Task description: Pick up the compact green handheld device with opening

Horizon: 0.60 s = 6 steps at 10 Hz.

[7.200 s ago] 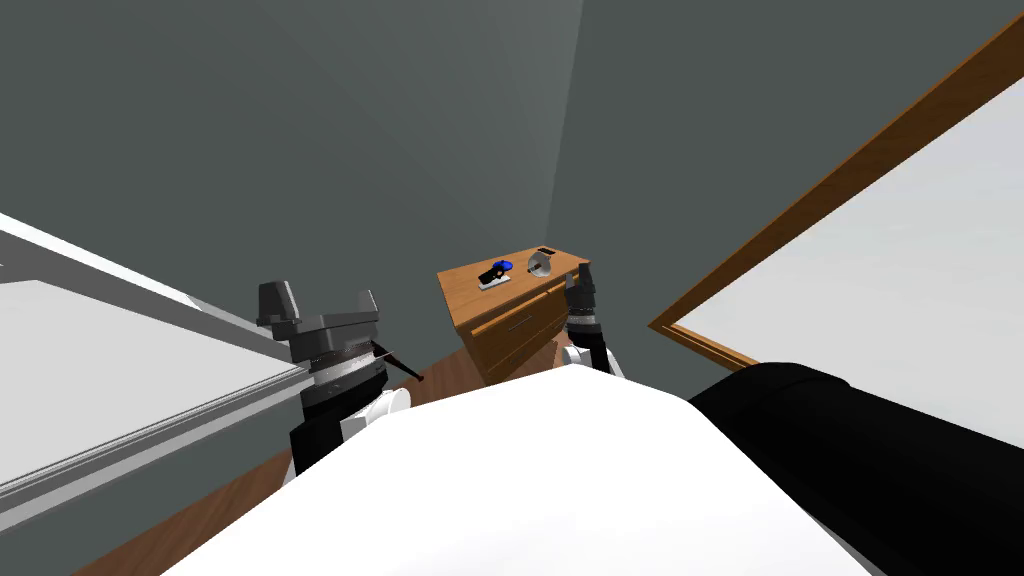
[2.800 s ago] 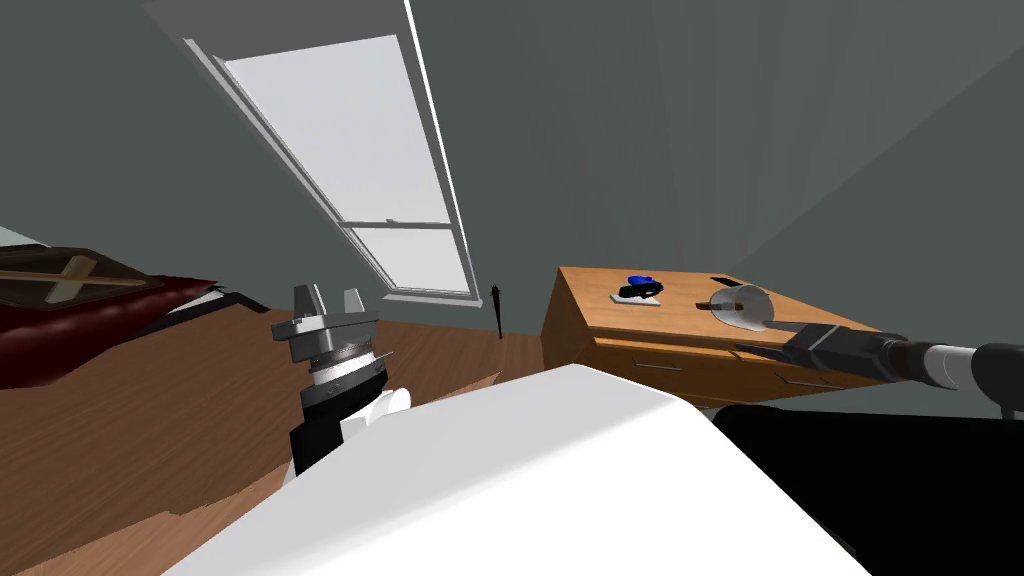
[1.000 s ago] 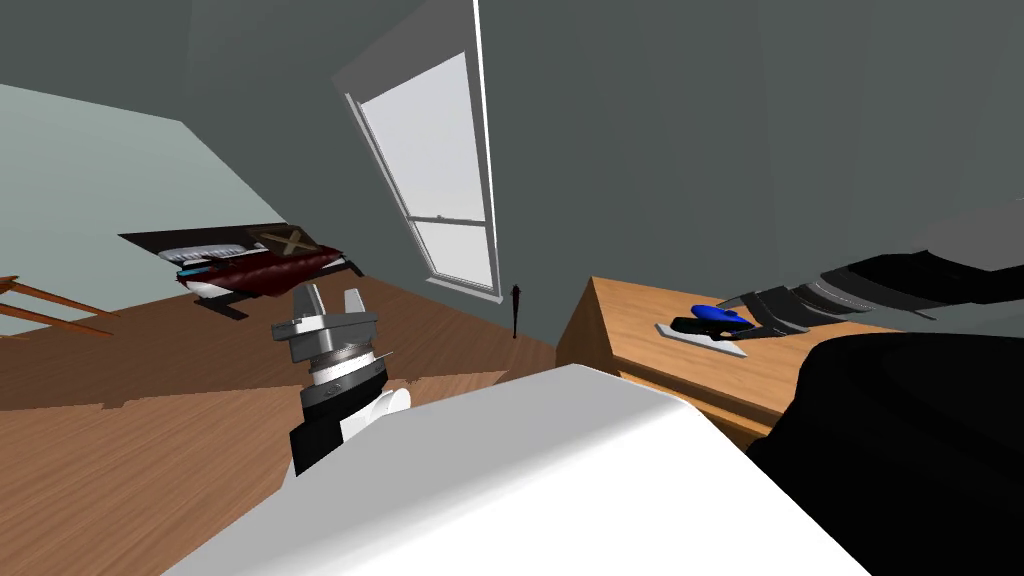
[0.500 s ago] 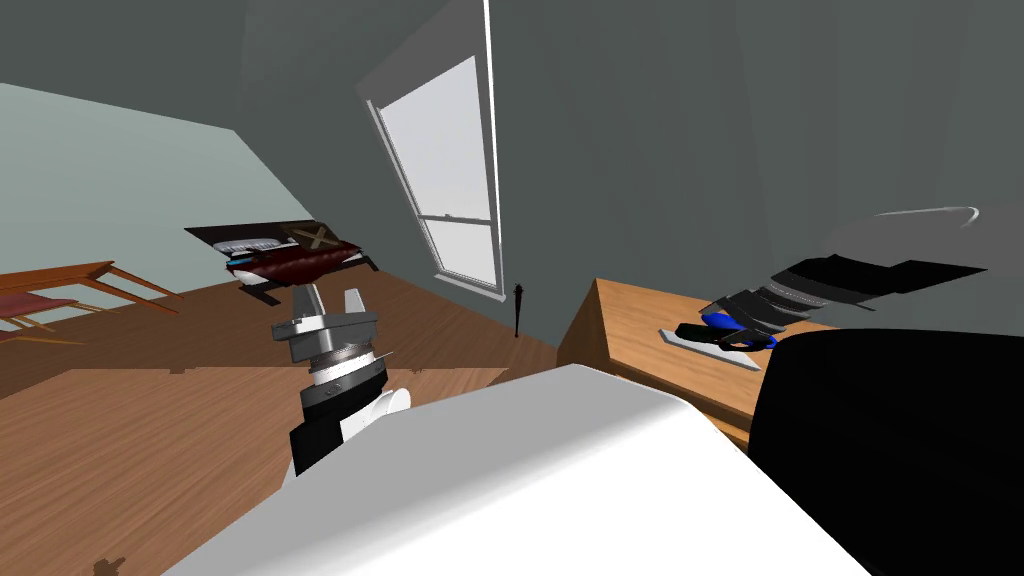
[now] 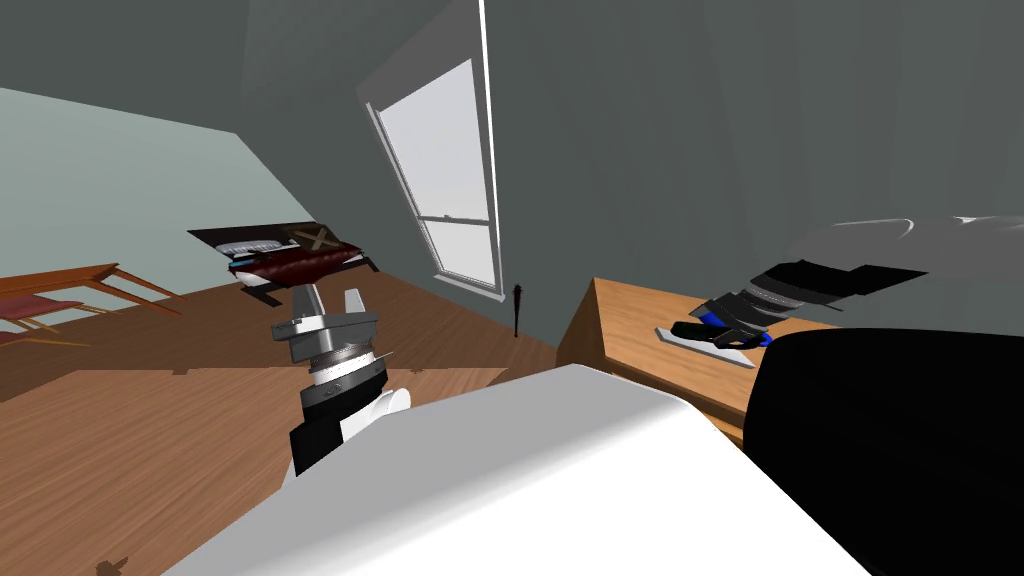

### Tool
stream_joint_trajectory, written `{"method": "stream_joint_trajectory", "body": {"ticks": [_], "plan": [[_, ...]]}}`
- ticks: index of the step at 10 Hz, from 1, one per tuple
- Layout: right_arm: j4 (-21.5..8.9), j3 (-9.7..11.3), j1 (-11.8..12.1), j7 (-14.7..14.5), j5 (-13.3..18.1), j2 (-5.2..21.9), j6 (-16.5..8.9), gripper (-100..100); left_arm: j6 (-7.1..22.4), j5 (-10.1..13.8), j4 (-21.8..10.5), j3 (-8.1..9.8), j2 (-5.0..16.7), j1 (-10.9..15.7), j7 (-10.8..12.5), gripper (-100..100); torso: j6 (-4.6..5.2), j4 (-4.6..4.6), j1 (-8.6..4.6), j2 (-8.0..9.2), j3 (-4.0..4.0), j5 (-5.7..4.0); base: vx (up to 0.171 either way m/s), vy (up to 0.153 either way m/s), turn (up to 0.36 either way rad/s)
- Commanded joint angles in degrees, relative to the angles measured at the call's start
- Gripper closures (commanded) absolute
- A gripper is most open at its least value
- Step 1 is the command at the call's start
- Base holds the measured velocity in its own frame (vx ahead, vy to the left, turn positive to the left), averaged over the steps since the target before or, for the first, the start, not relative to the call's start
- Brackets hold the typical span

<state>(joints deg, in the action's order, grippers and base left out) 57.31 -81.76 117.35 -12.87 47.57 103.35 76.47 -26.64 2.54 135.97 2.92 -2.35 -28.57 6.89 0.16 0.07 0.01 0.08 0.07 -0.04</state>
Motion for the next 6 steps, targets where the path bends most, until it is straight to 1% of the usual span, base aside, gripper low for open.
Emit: {"method": "stream_joint_trajectory", "body": {"ticks": [1, 2, 3, 6], "plan": [[0.29, 0.93, 0.27, 0.19, -0.59, 1.41, -1.81, -100, 0.0, 0.0, 0.0, 0.0, 0.0, 0.0, 0.0, 0, 0.0, 0.0, 0.0, 0.0, 0.0, 0.0, 0.003, 0.001, -0.049], [0.3, 0.49, 0.14, 0.18, -0.27, 0.75, -0.99, -100, 0.0, 0.0, 0.0, 0.0, 0.0, 0.0, 0.0, 0, 0.0, 0.0, 0.0, -0.01, -0.01, 0.0, 0.0, 0.0, 0.0], [0.33, 0.55, 0.16, 0.22, -0.3, 0.84, -1.22, 100, 0.0, 0.0, 0.0, 0.0, 0.0, 0.0, 0.0, 0, -0.01, 0.0, 0.02, 0.0, 0.0, 0.01, 0.0, 0.0, 0.0], [0.34, 0.56, 0.17, 0.21, -0.29, 0.85, -1.15, 100, 0.0, 0.0, 0.0, 0.0, 0.0, 0.0, 0.0, 0, 0.0, 0.02, 0.02, 0.01, 0.01, 0.02, 0.0, 0.0, 0.0]]}}
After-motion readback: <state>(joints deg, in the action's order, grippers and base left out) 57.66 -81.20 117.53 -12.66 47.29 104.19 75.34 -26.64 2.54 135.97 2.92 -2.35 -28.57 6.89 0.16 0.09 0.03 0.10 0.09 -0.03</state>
